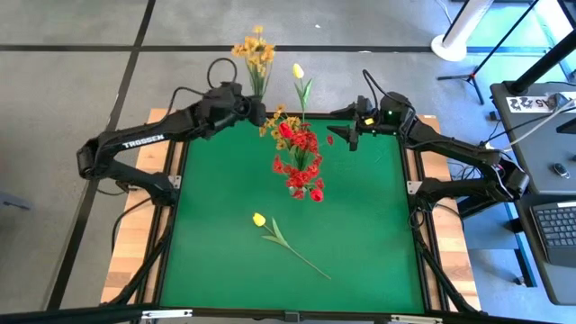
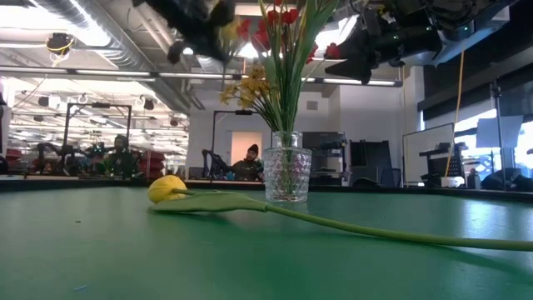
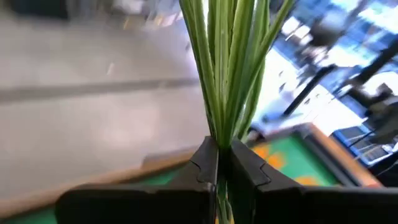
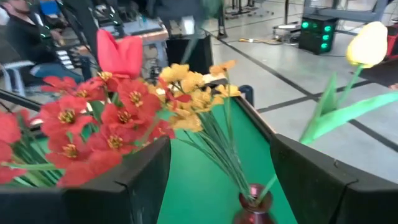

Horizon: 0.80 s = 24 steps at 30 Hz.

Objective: Sort flowers into vase by color
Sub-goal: Put the yellow flowers into the red vase

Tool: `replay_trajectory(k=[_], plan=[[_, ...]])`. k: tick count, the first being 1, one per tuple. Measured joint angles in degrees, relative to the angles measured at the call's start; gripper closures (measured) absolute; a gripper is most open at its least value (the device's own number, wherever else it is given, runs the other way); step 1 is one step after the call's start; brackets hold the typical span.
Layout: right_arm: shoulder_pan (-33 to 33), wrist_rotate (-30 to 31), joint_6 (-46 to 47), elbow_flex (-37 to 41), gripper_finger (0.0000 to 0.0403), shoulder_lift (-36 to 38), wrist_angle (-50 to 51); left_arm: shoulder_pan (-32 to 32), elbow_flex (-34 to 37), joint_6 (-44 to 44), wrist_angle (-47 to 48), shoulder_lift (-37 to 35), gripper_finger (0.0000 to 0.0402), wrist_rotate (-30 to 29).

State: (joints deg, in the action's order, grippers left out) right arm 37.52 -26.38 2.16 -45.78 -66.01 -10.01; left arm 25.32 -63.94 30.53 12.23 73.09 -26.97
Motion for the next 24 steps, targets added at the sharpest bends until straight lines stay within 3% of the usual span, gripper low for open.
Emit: replay_trajectory(k=[9,13,16,20,24], plan=[[0.0,1.4,-1.39,0.0,0.013,0.62,3.69,-2.74,0.0,-19.22,-19.99,1.2,0.0393,-1.76],[0.0,1.99,-3.58,0.02,0.013,1.38,7.13,-2.82,0.0,-24.71,-27.11,3.92,0.0393,4.94],[0.0,5.05,-5.26,0.02,0.013,3.14,6.65,-2.84,0.0,-28.93,-31.81,5.54,0.0393,6.65],[0.0,5.43,-8.21,0.02,0.013,5.16,1.05,-2.69,0.0,-31.04,-35.56,6.3,0.0393,8.79],[0.0,2.7,-10.16,0.02,0.013,5.42,-8.86,-2.69,0.0,-31.81,-37.75,6.31,0.0393,15.8]])
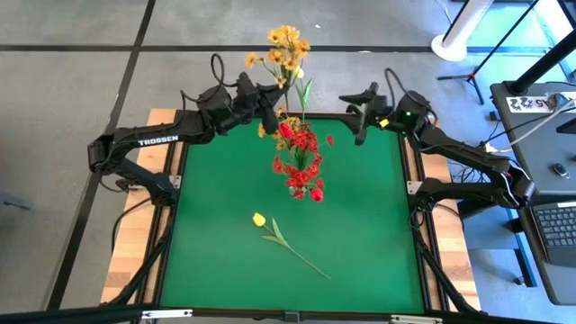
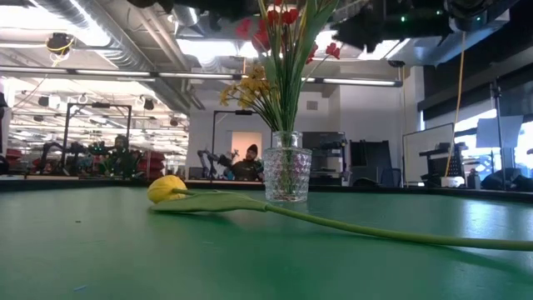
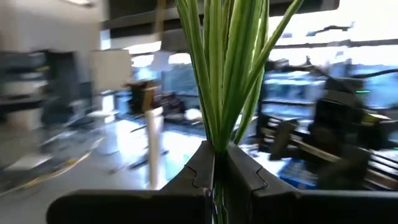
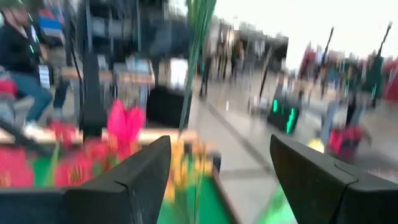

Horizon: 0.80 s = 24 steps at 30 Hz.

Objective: Sort flowers into vase by color
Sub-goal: Put the yellow flowers into the red vase

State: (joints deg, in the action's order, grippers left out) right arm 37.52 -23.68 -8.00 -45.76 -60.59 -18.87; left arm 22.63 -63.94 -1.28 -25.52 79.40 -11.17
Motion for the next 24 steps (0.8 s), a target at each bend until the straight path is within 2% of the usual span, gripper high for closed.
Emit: replay_trajectory(k=[4,6,16,24], plan=[[-0.17,-1.98,1.99,-0.18,0.013,-0.99,-11.16,-0.32,0.0,-0.41,-1.42,0.0,0.0393,7.38],[-0.85,-4.56,3.85,-1.65,0.013,-2.18,-12.61,-0.81,0.0,-0.39,-1.53,0.0,0.0393,8.95],[-6.63,-8.49,4.79,-12.81,0.013,-11.1,-6.18,-4.52,0.0,-1.16,-4.66,0.0,0.0392,12.22],[-9.89,-8.42,4.8,-19.18,0.013,-16.2,-4.55,-5.49,0.0,-2.32,-7.35,0.0,0.0392,12.21]])
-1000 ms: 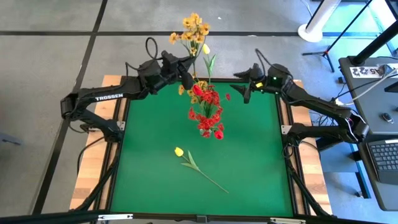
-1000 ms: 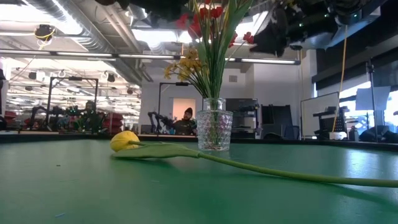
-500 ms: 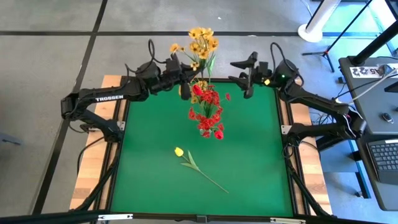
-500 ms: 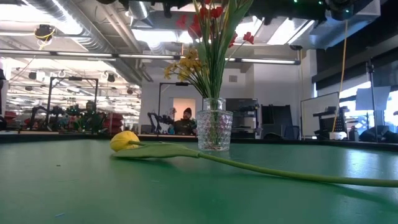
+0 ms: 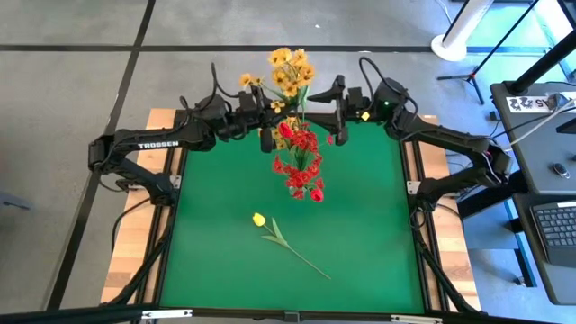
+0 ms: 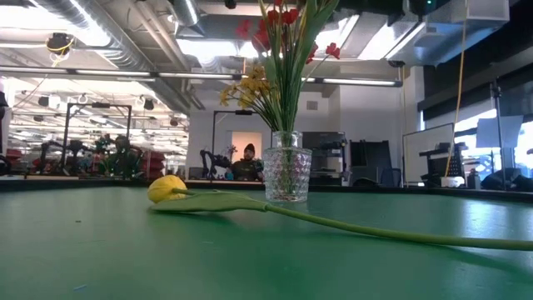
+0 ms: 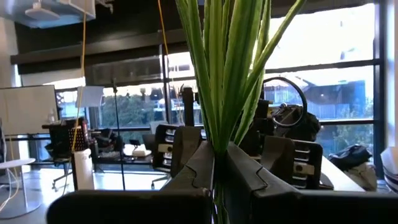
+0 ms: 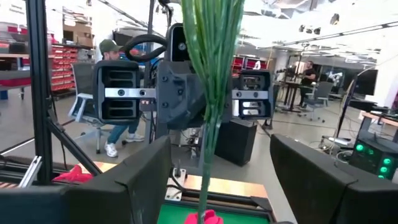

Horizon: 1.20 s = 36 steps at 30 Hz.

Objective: Sort flowers into vase by color
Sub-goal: Put the yellow flowers into the red vase

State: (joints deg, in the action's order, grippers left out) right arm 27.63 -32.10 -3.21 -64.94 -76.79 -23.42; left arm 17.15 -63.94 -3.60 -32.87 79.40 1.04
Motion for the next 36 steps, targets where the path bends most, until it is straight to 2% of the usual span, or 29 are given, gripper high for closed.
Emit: replay_trajectory(k=[5,17,30,36], plan=[[-0.78,0.02,-0.04,-1.07,0.015,-1.47,0.08,-0.48,0.0,2.08,-0.77,0.01,0.0392,-0.04],[-1.8,1.2,0.03,-1.12,0.0241,-1.58,1.02,-2.66,0.0,1.53,-5.26,3.94,0.0392,-0.22],[-1.79,0.86,1.7,-1.17,0.0249,-1.49,3.78,-2.65,0.0,1.82,-6.24,4.35,0.0392,-0.41],[-1.81,-1.98,2.95,-1.17,0.0249,-1.6,6.32,-2.67,0.0,1.74,-6.05,4.33,0.0392,-0.2]])
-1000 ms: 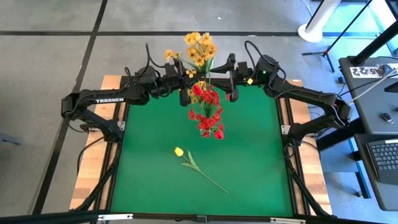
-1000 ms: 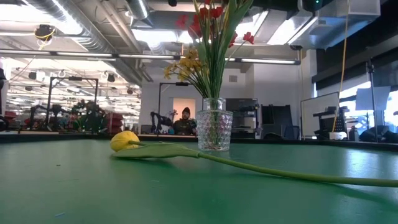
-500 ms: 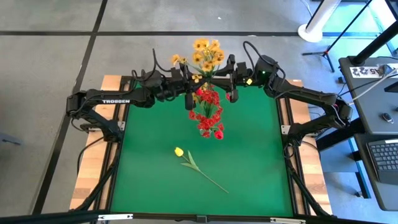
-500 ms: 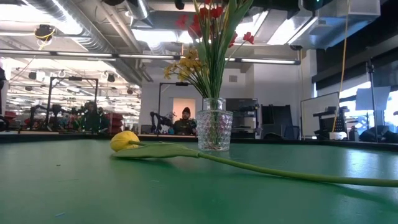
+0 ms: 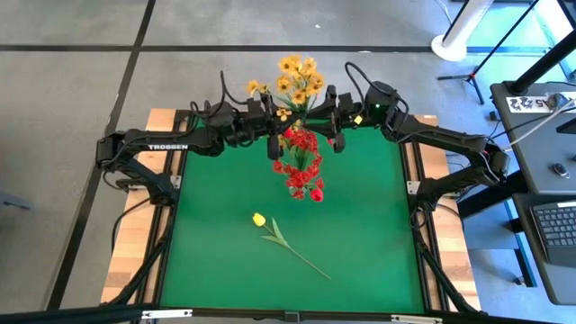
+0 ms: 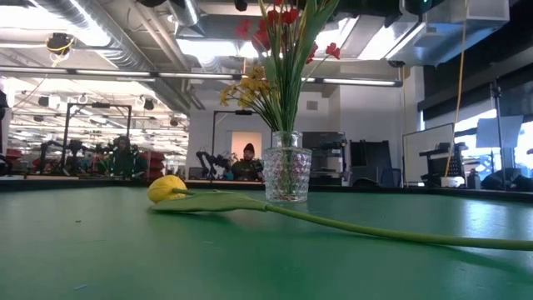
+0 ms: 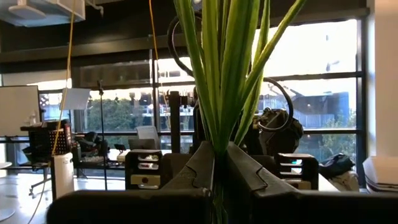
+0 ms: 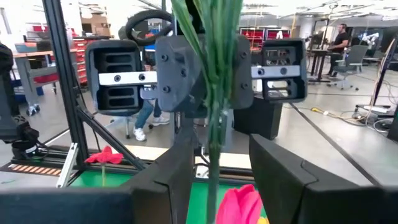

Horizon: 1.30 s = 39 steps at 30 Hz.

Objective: Sort flowers into vase by color
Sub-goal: Put the yellow flowers into the red vase

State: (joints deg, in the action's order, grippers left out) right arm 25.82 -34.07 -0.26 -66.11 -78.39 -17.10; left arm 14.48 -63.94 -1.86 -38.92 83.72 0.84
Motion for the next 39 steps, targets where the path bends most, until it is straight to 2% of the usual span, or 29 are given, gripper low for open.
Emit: replay_trajectory(k=[16,19,24,26,30,33,39], plan=[[0.0,0.12,-0.05,0.0,0.0252,0.0,-0.7,0.0,0.0,0.15,2.4,0.0,0.0392,-0.07],[0.02,0.2,-1.0,0.0,0.0276,0.0,-0.59,0.0,0.0,0.17,2.39,-0.02,0.0392,-0.09],[0.04,0.21,-1.65,0.02,0.0366,0.02,-0.53,0.02,0.0,0.16,2.37,-0.02,0.0392,-0.23],[0.07,0.42,-1.77,0.04,0.039,0.02,-0.52,0.02,0.0,0.15,2.36,-0.02,0.0392,-0.3],[0.1,2.15,-1.92,0.04,0.0383,0.07,-0.15,-0.23,0.0,0.19,2.39,-0.02,0.0392,-2.46],[0.85,3.09,-1.98,0.04,0.0395,0.2,0.15,-0.29,0.0,-1.28,2.48,-0.11,0.0389,-3.55],[3.36,4.09,-1.28,0.11,0.0402,0.66,0.84,-0.35,0.0,-2.61,2.26,-0.24,0.0339,-4.89]])
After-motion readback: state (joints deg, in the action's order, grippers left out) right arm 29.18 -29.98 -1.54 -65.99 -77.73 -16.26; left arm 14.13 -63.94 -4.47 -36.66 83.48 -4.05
